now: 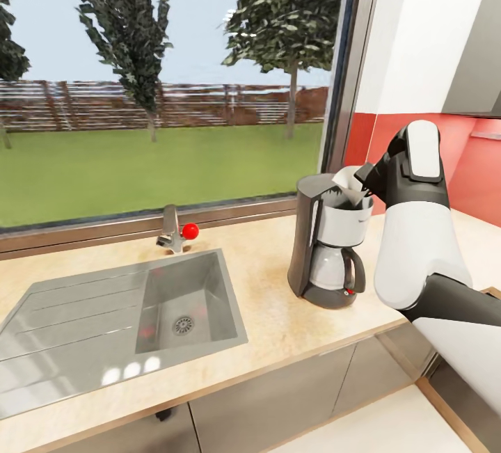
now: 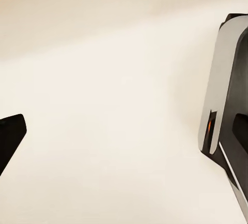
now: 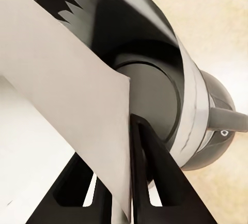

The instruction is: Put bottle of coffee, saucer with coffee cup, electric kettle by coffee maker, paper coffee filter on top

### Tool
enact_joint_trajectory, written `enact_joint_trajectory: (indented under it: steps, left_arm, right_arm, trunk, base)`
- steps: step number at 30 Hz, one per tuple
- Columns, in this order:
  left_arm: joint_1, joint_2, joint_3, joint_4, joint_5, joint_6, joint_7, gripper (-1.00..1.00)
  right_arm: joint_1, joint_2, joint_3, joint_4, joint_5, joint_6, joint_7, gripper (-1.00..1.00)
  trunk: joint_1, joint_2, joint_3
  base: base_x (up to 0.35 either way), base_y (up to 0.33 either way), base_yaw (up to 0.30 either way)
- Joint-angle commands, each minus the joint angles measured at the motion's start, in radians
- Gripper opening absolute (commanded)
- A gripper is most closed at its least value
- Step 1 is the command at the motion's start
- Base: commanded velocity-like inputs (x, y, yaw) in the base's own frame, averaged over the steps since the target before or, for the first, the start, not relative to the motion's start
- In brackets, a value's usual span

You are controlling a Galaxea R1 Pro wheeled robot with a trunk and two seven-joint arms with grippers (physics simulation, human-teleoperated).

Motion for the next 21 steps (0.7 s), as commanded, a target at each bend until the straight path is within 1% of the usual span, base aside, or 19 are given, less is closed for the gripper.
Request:
enact_joint_trajectory:
  steps: [1,19,20,21]
  left_arm:
    - [0.0,0.0,0.003,-0.002,0.003,-0.002,-0.001,1.0]
    - [0.0,0.0,0.003,-0.002,0.003,-0.002,-0.001,1.0]
    - [0.0,0.0,0.004,-0.002,0.003,-0.002,-0.001,1.0]
    - [0.0,0.0,0.004,-0.002,0.003,-0.002,-0.001,1.0]
  right_arm:
    - [-0.001,0.001,-0.002,-0.001,-0.008,0.008,-0.01,-1.0]
    - [0.019,0.001,-0.002,0.0,-0.011,0.008,-0.01,-1.0]
    - [0.019,0.001,-0.002,0.0,-0.011,0.008,-0.01,1.0]
    - [0.019,0.001,-0.002,0.0,-0.011,0.008,-0.01,1.0]
  trunk:
    - [0.001,-0.002,-0.002]
    - [0.001,-0.002,-0.002]
    - [0.001,-0.002,-0.002]
    - [0.001,-0.002,-0.002]
  base:
    - [0.004,-0.002,0.0]
    - [0.0,0.0,0.0]
    - [0.0,0.0,0.0]
    - [0.0,0.0,0.0]
